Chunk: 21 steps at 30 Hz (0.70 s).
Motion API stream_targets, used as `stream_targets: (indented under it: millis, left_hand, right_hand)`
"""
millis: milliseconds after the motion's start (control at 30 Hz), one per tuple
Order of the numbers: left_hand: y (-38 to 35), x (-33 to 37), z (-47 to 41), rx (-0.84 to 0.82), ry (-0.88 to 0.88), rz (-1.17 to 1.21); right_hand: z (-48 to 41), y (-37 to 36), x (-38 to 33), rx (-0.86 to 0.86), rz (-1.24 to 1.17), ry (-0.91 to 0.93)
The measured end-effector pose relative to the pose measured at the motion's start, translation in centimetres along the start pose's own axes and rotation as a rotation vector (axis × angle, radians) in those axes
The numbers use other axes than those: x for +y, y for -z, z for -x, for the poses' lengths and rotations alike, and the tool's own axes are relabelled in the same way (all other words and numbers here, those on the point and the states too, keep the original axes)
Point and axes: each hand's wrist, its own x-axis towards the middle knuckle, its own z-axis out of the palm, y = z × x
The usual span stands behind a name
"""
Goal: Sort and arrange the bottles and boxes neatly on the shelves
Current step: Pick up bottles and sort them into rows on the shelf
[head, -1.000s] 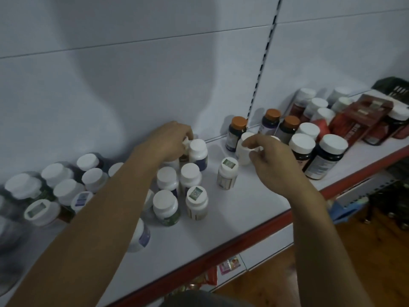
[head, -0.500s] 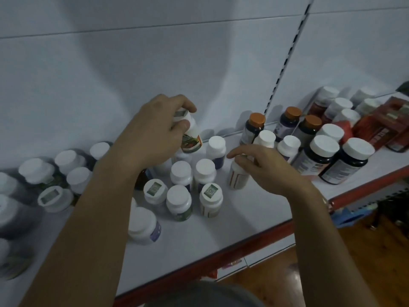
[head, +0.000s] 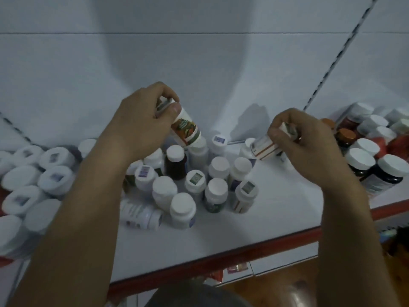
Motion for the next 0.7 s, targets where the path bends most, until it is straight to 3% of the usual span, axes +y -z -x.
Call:
stream_targets:
  millis: [233,367,467,700]
  left_hand:
    - [11.9,-6.4,7.3,0.276,0.165,-0.069]
    - [19.9,-11.6,12.6,0.400,0.227,-0.148]
    - [25.4,-16.6,16.4,0.489,0.278,-0.155]
    - [36.2,-28.8,22.5,0.555,0.364,-0.079]
  right_hand:
    - [-3.0,-9.3,-11.9,-0.010,-0.330,0.161]
    - [-3.5,-15.8,-20.4,-0.099,-0.439,0.208]
    - [-3.2,-21.4,-26.6,-0.184,-0.469,0.235]
    - [-1.0,-33.9,-41.4,-0.172,-0.503,0.253]
